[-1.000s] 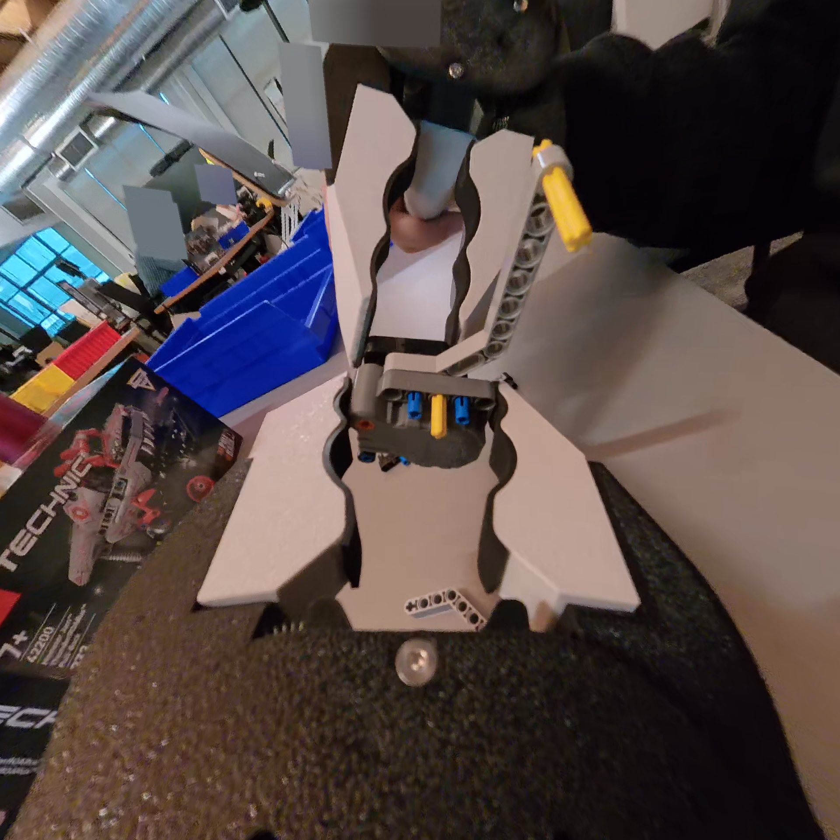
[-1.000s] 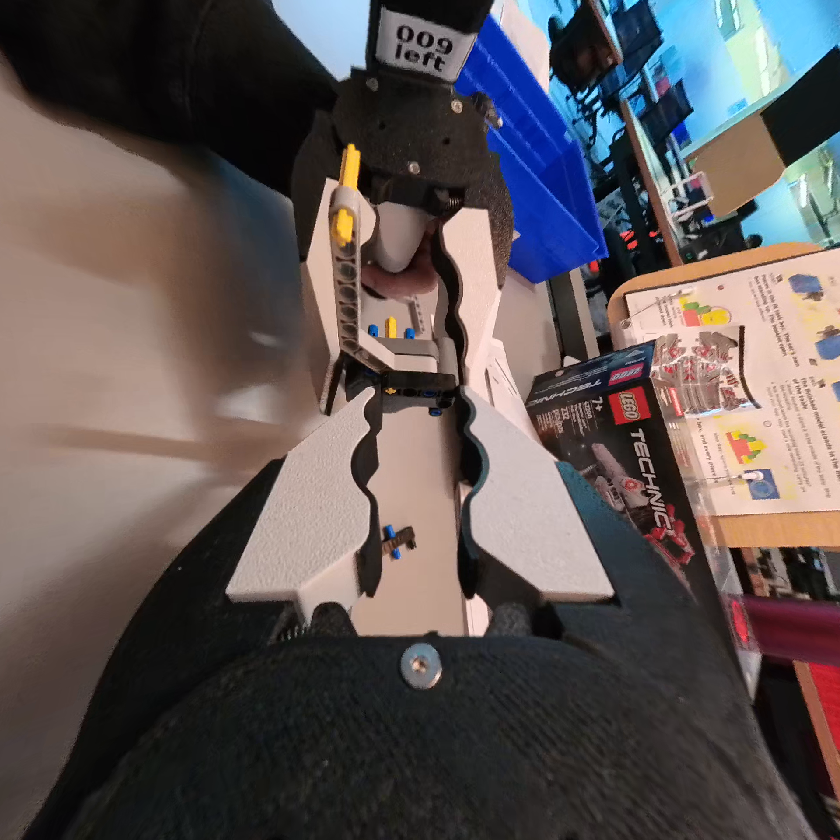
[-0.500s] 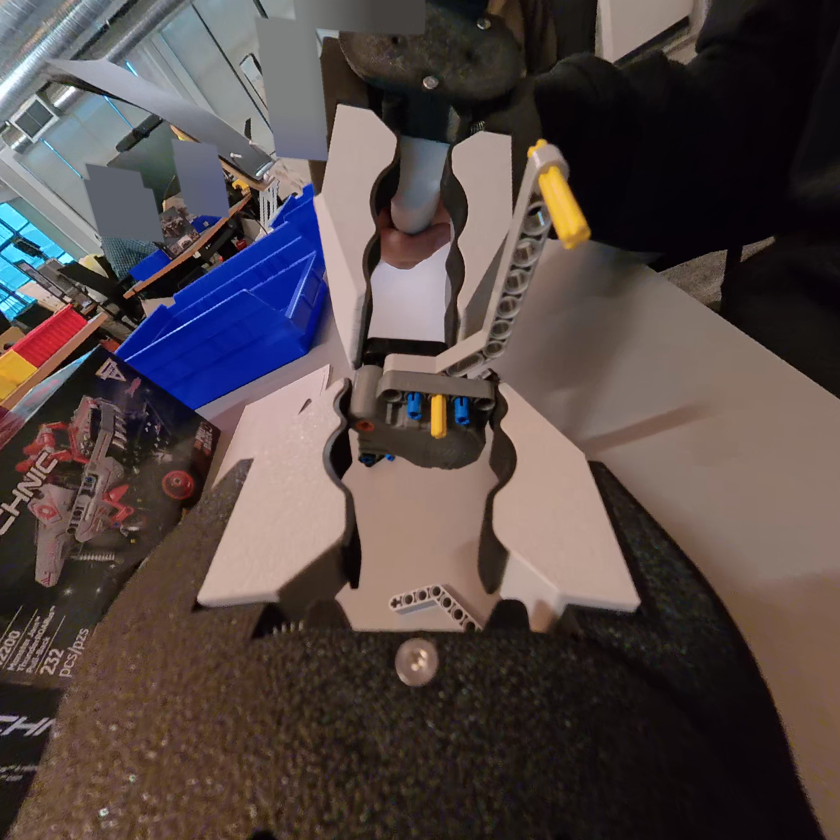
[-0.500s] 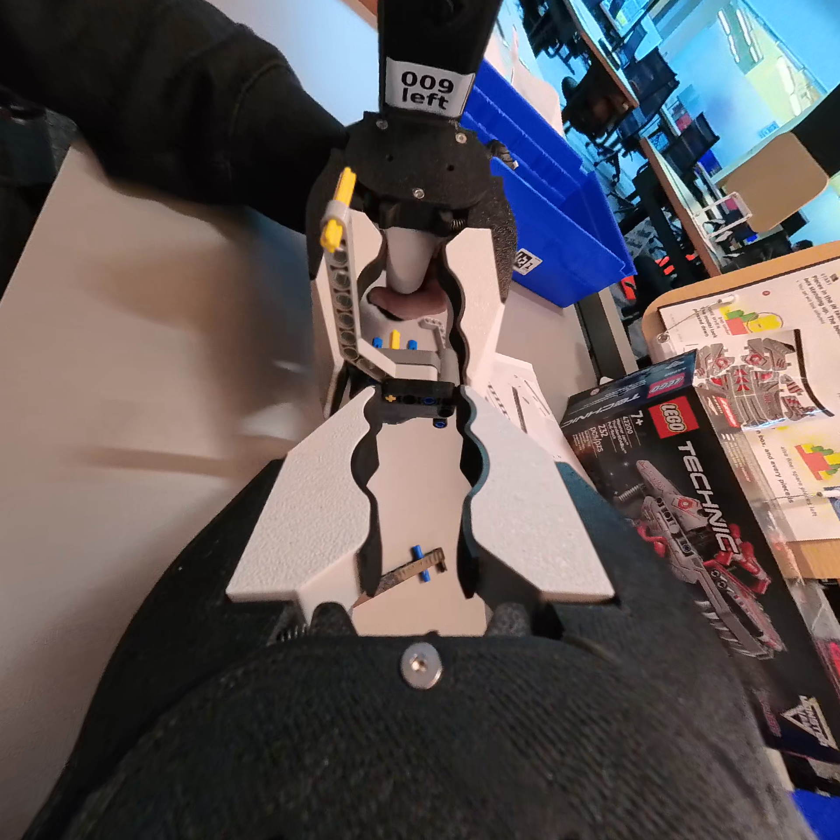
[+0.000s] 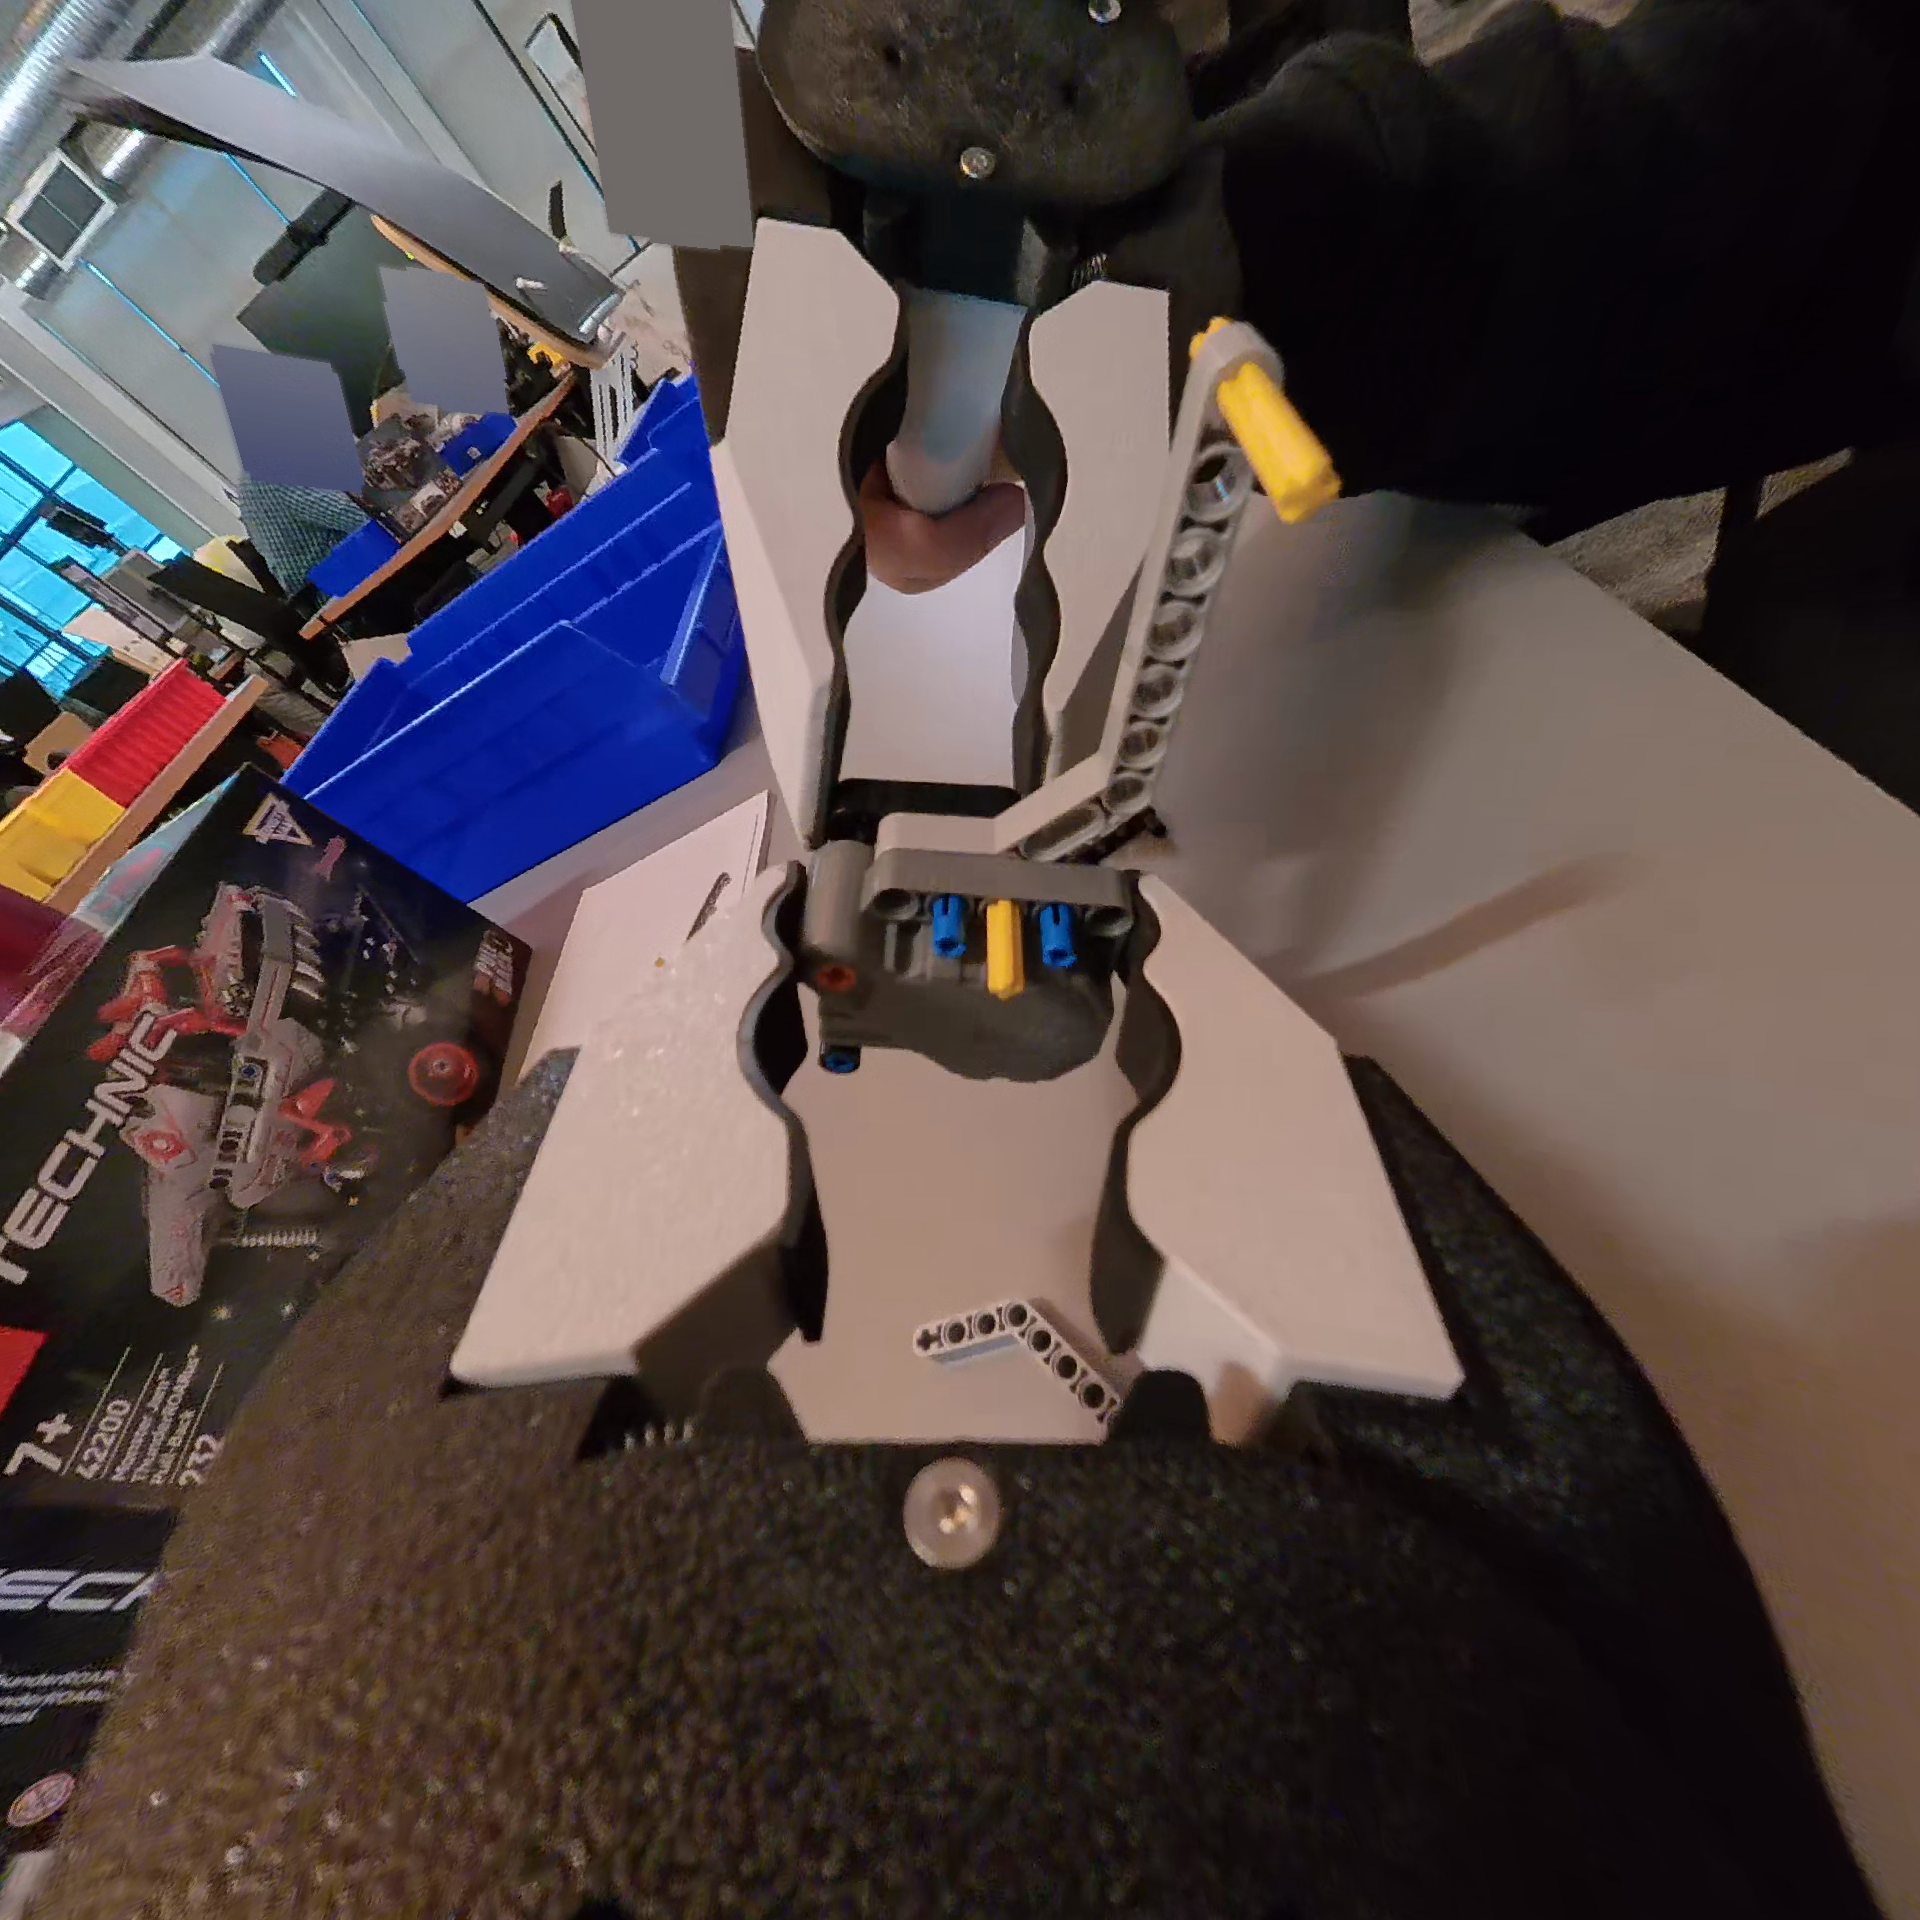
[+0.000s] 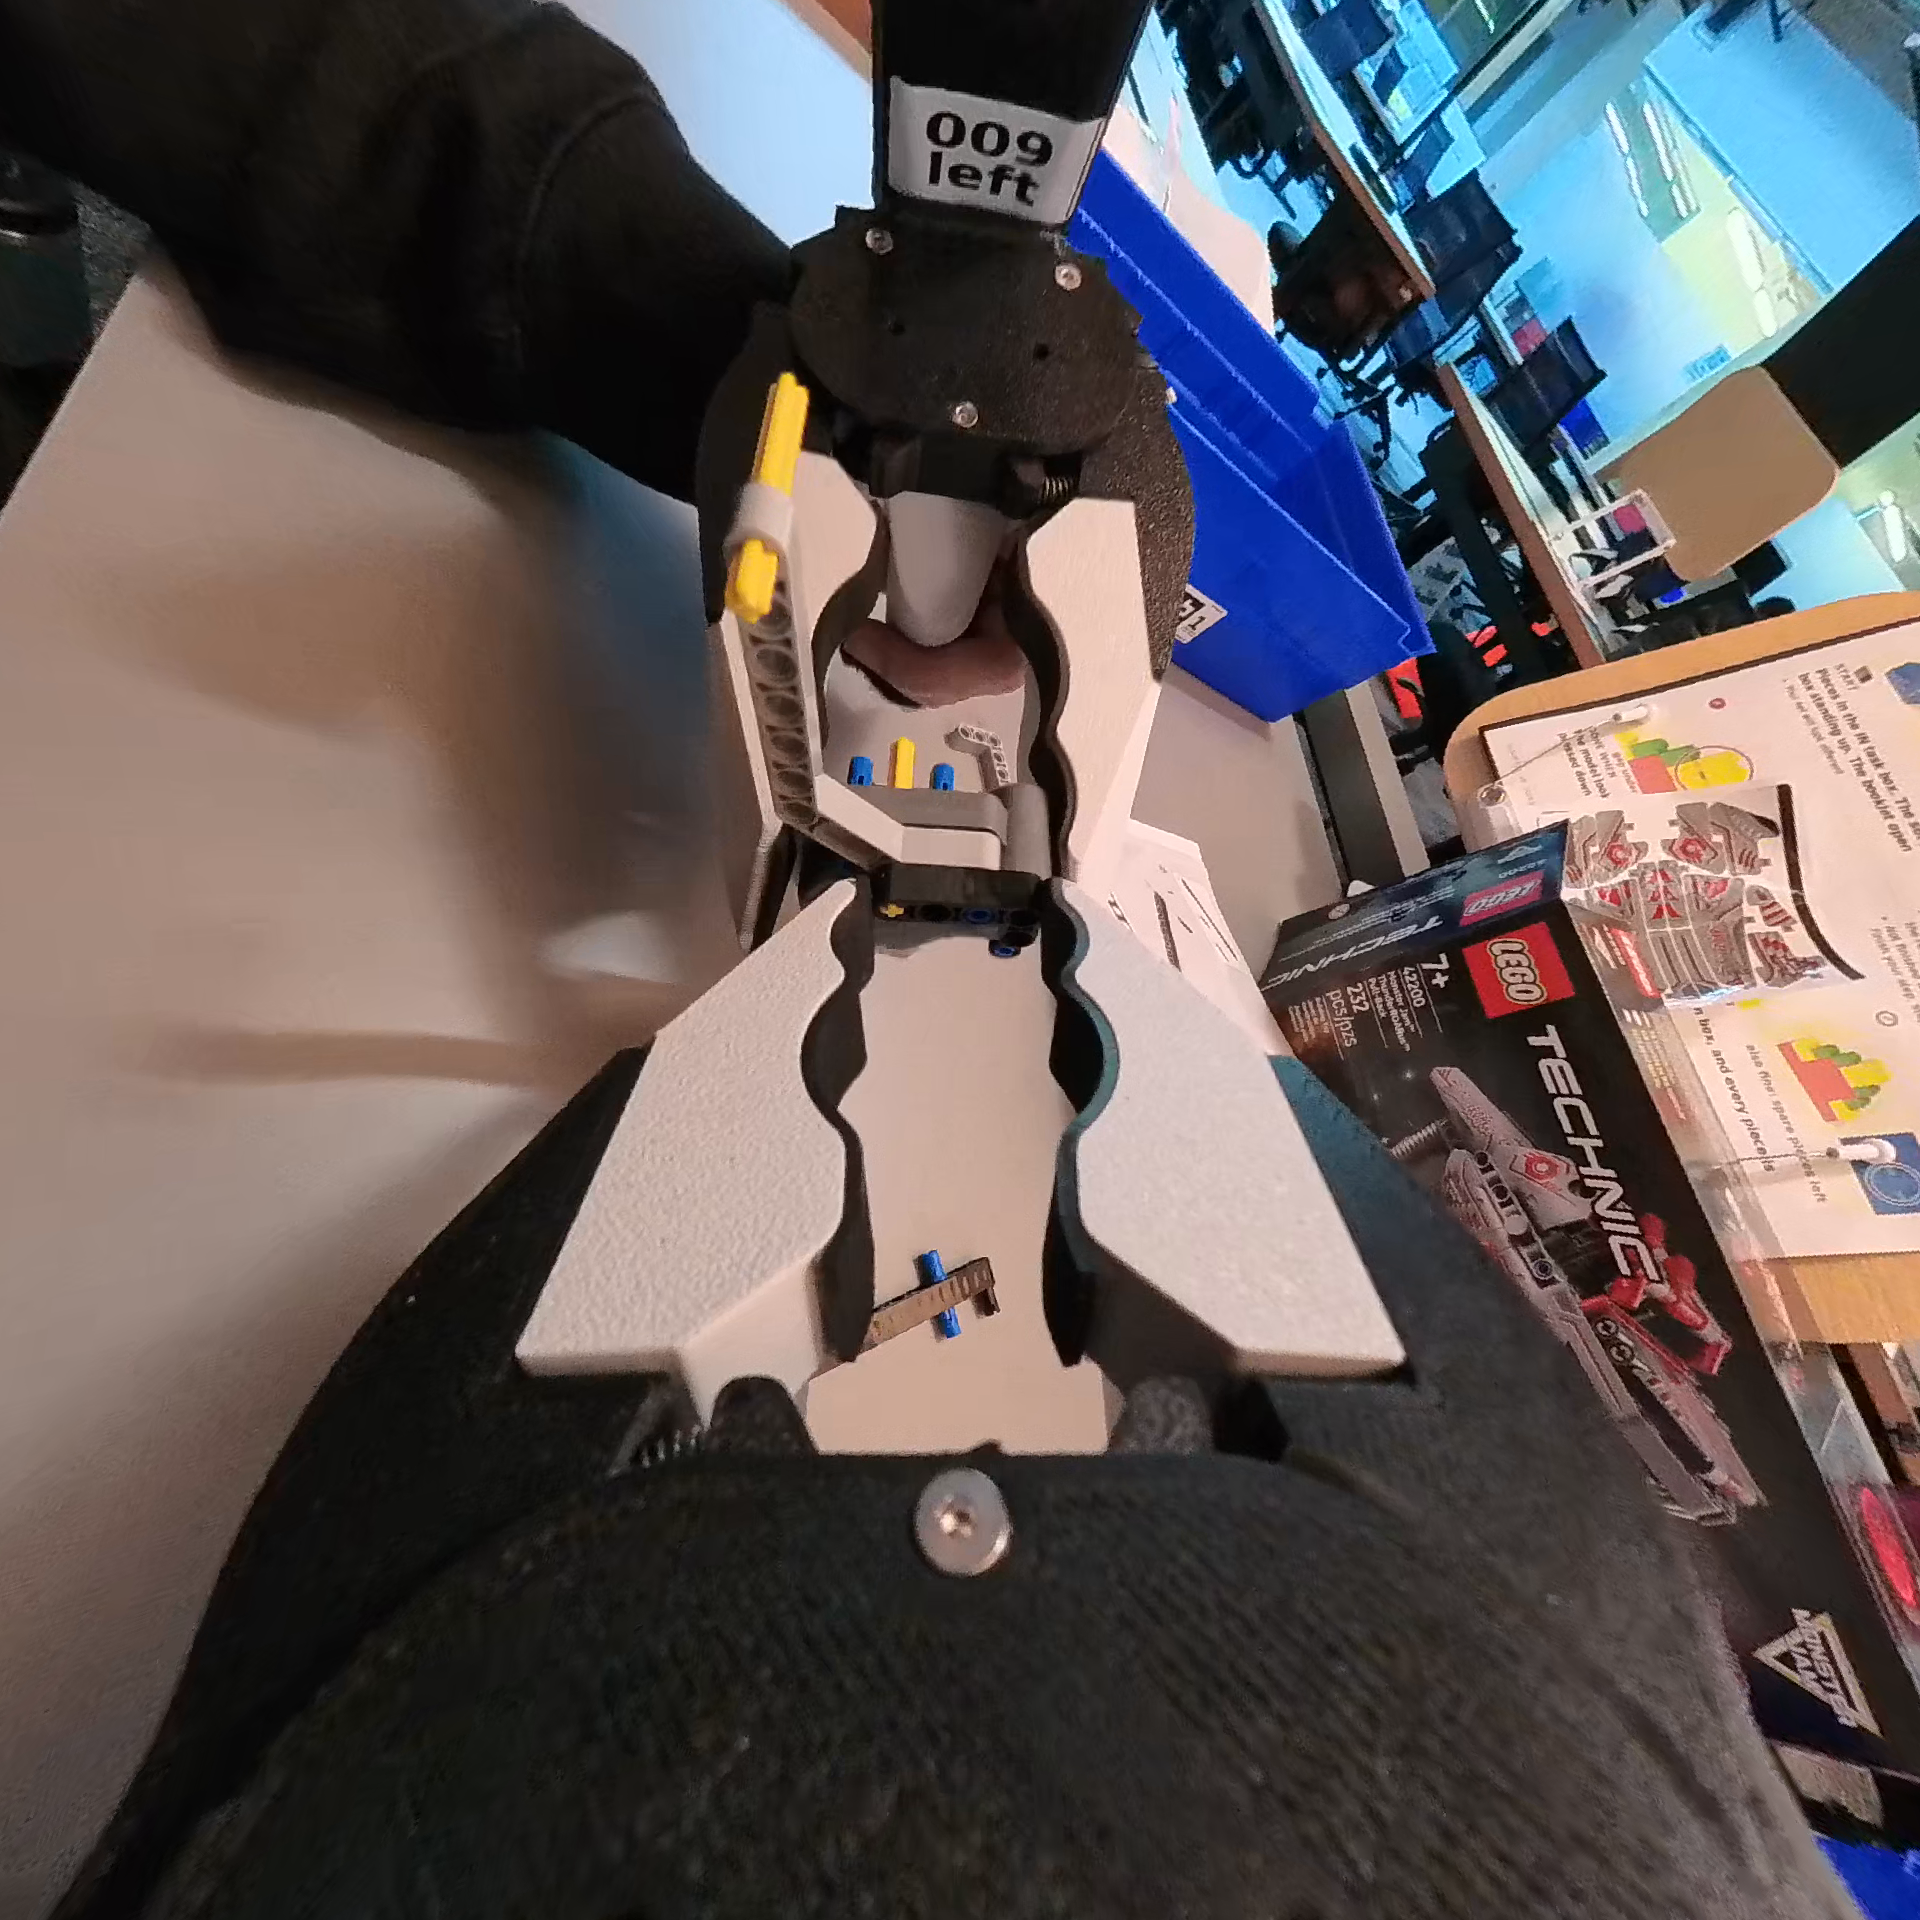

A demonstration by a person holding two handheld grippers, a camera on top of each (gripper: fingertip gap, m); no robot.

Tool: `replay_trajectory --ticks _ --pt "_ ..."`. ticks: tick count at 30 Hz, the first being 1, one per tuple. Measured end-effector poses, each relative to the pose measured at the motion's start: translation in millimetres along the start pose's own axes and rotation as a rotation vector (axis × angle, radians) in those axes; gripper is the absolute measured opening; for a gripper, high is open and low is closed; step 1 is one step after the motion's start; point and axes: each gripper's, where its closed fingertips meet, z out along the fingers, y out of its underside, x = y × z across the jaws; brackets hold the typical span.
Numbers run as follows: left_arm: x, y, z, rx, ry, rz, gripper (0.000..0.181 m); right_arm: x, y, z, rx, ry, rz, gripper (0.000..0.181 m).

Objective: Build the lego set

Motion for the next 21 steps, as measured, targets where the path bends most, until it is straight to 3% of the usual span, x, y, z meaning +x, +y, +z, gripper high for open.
replay_trajectory --ticks 21 --pt "0.8 -3.1 2.4 0.022 0.004 -0.019 0.057 -1.4 4.3 -4.5 0.032 -0.022 0.016 0.031"
